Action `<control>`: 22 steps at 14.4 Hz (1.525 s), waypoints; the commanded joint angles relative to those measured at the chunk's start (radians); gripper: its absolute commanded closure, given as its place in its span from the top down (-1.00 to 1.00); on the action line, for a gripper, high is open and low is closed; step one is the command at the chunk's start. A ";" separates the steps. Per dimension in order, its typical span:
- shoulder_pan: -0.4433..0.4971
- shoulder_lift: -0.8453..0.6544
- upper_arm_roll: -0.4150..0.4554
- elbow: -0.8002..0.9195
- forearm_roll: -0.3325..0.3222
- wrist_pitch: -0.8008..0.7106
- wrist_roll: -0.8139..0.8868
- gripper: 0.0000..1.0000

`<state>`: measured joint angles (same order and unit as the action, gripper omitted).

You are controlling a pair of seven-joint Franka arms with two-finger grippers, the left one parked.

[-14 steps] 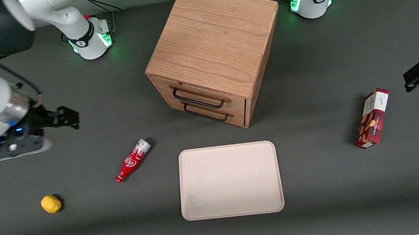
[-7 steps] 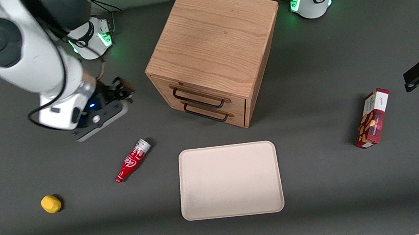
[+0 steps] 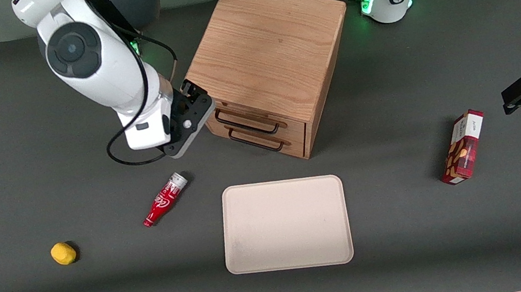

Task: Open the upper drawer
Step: 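Move the right gripper to the upper drawer's black handle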

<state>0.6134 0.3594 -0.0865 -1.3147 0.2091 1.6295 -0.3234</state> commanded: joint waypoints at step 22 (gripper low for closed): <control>0.077 0.204 0.002 -0.004 0.115 0.213 -0.189 1.00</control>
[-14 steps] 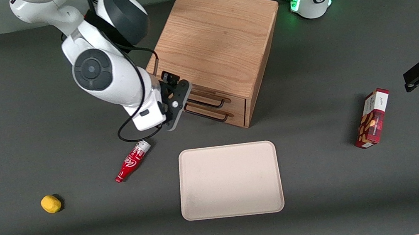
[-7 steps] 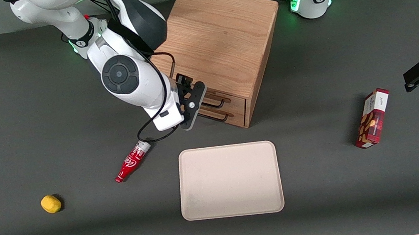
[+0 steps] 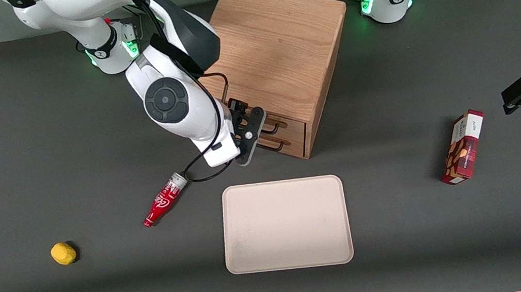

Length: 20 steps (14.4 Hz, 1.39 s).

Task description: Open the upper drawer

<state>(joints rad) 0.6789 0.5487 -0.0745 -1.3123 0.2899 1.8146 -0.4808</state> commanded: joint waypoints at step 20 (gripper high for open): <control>-0.058 0.163 -0.128 0.179 0.002 0.090 -0.377 1.00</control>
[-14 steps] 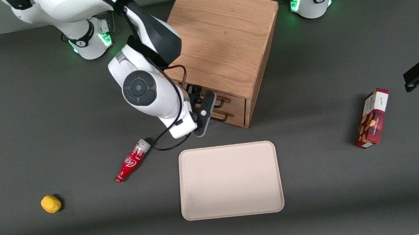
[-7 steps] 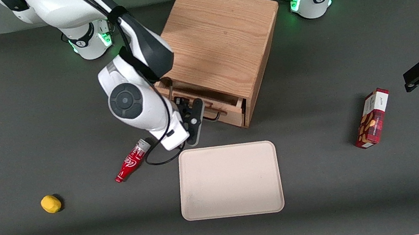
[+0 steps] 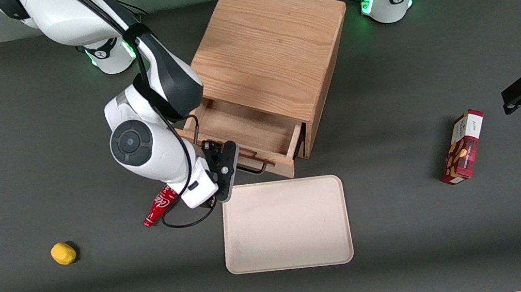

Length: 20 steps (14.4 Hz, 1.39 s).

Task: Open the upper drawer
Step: 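Pull the handle outward with the right gripper, sliding the drawer open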

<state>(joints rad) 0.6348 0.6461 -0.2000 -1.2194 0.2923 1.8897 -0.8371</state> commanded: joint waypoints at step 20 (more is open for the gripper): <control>-0.121 0.070 0.001 0.075 0.215 0.226 0.045 1.00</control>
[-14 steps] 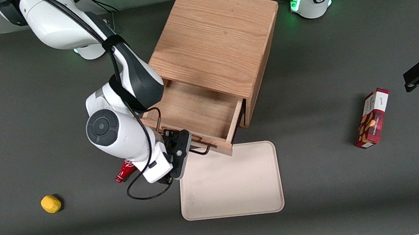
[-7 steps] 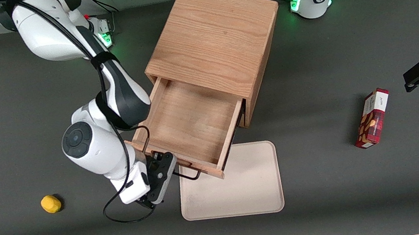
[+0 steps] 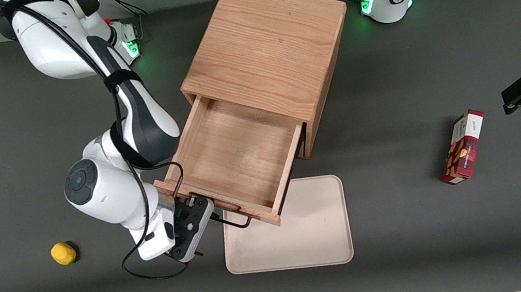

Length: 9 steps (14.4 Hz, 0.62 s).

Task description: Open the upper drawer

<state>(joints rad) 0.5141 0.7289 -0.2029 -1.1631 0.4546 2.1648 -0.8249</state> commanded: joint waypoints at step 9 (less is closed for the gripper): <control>-0.060 -0.144 0.003 0.013 0.052 -0.292 0.301 1.00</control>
<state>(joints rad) 0.4875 0.6553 -0.2032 -1.1362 0.4907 1.9358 -0.6159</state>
